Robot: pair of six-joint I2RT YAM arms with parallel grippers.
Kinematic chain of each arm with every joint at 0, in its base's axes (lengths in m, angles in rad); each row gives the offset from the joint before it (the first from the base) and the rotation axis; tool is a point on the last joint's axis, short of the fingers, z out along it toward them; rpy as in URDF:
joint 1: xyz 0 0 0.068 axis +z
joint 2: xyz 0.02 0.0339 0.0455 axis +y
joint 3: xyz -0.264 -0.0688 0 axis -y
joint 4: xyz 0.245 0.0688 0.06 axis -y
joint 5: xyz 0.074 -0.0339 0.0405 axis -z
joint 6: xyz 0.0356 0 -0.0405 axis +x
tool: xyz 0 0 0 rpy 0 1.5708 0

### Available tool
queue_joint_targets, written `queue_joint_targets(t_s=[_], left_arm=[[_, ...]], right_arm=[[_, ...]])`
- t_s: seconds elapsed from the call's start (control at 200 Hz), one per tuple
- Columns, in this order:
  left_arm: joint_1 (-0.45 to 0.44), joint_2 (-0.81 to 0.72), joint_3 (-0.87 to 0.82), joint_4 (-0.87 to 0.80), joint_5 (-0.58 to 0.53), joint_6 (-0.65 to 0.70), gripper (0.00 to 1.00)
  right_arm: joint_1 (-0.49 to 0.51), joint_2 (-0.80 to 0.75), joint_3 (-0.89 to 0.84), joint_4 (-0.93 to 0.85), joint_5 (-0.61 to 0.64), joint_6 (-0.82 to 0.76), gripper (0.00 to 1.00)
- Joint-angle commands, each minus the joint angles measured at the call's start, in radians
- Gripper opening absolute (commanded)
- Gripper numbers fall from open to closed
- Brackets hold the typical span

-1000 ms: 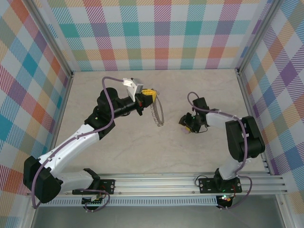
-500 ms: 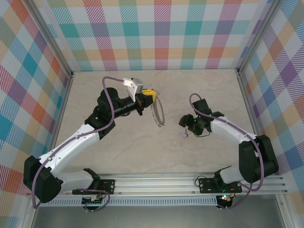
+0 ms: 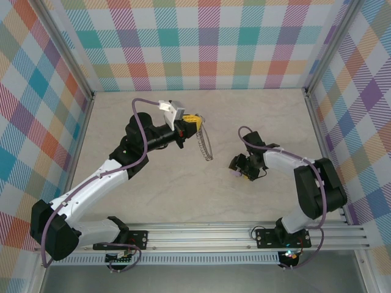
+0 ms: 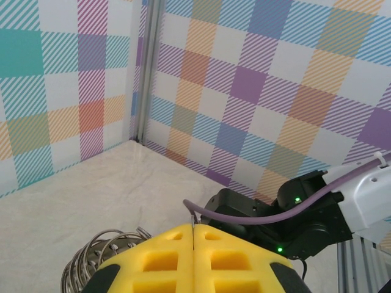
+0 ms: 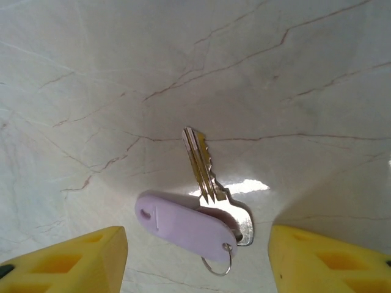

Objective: Put the keys on the keyring

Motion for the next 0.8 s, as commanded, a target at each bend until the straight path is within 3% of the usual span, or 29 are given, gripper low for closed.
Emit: queue_joint_targets(t_s=[0.0, 0.37, 0.605, 0.8], left_arm=[[-0.012, -0.013, 0.0, 0.043, 0.009, -0.011, 0.0], [-0.011, -0.02, -0.01, 0.05, 0.011, -0.012, 0.0], [-0.011, -0.027, -0.023, 0.06, -0.002, -0.006, 0.0], [-0.012, -0.035, -0.026, 0.051, -0.001, -0.002, 0.0]], right_arm=[[0.052, 0.064, 0.082, 0.084, -0.073, 0.005, 0.6], [0.077, -0.038, 0.087, -0.037, 0.138, 0.003, 0.49], [0.088, -0.01, 0.062, 0.013, 0.111, 0.112, 0.41], [0.098, 0.075, 0.167, -0.033, 0.111, -0.015, 0.43]])
